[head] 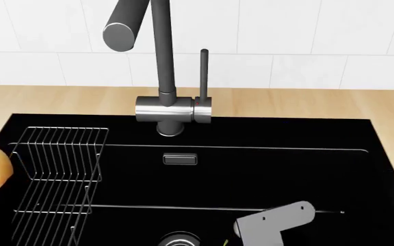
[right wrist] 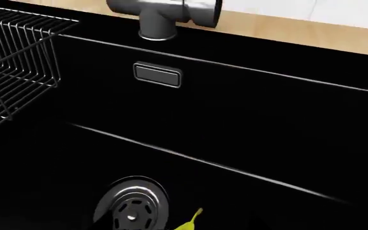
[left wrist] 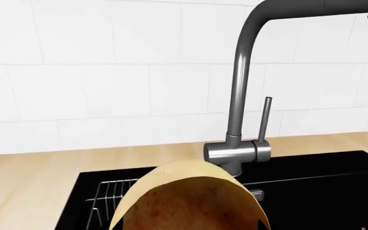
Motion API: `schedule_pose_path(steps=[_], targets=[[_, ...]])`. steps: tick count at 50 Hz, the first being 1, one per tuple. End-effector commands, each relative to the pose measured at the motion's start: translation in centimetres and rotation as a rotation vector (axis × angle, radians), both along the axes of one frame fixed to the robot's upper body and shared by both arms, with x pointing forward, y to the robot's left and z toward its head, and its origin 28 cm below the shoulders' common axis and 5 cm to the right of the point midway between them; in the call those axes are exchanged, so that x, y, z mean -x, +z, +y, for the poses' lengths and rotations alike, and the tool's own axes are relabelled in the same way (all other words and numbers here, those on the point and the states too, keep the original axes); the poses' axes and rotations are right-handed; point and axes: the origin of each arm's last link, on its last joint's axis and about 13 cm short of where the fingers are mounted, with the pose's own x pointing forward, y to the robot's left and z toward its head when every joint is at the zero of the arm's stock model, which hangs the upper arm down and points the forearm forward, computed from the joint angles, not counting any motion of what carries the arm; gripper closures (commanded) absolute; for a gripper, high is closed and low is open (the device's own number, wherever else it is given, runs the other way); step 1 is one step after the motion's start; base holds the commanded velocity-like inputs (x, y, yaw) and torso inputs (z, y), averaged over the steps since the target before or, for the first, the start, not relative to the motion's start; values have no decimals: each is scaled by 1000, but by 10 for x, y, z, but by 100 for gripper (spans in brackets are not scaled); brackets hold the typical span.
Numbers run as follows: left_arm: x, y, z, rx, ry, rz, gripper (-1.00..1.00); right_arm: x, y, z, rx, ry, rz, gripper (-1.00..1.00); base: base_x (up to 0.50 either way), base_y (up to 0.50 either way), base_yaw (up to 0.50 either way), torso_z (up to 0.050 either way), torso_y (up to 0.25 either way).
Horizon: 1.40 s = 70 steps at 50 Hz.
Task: There is a mixed pile of frozen fruits and vegetables on the counter. Locate all the frozen vegetables and place the items in a bowl on the counter. Take all the frozen fruits and defrost them in a running sink.
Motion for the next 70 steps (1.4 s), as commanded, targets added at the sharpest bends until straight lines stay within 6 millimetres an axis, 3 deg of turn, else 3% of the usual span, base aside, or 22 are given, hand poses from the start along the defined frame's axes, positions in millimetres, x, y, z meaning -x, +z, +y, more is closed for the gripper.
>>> schedule_pose_path(steps=[1,10,15,19,25,31,42,48,54,70], targets=[[1,3,0,38,-3,-32,100,9,40,-3,-60,-25,-158,-100,0,0,0,0,0],[-3,1,-5,34,-9,-25,100,32,85,-11,-97,-99,-342,-100,0,0,0,1,0],[-3,0,-4,35,-8,-23,100,42,101,-16,-82,-122,-411,-100,0,0,0,0,0],[-3,0,-4,28,-15,-23,100,60,119,-24,-85,-169,-479,-100,0,0,0,0,0],[-7,-5,-9,24,-35,-10,100,74,129,-33,-57,-215,-512,-100,0,0,0,0,0],[-14,-8,-29,24,-113,9,100,92,145,-41,-66,-243,-555,-100,0,0,0,0,0],[-45,3,-62,2,-271,46,100,97,147,-55,-67,-288,-558,-100,0,0,0,0,1],[-61,8,-80,-92,-328,35,100,96,146,-57,-75,-297,-555,-100,0,0,0,0,0],[-93,8,-91,-114,-358,92,100,97,145,-56,-85,-289,-553,-100,0,0,0,0,0],[-123,-11,-121,-258,-445,186,100,100,146,-59,-85,-294,-548,-100,0,0,0,0,1]])
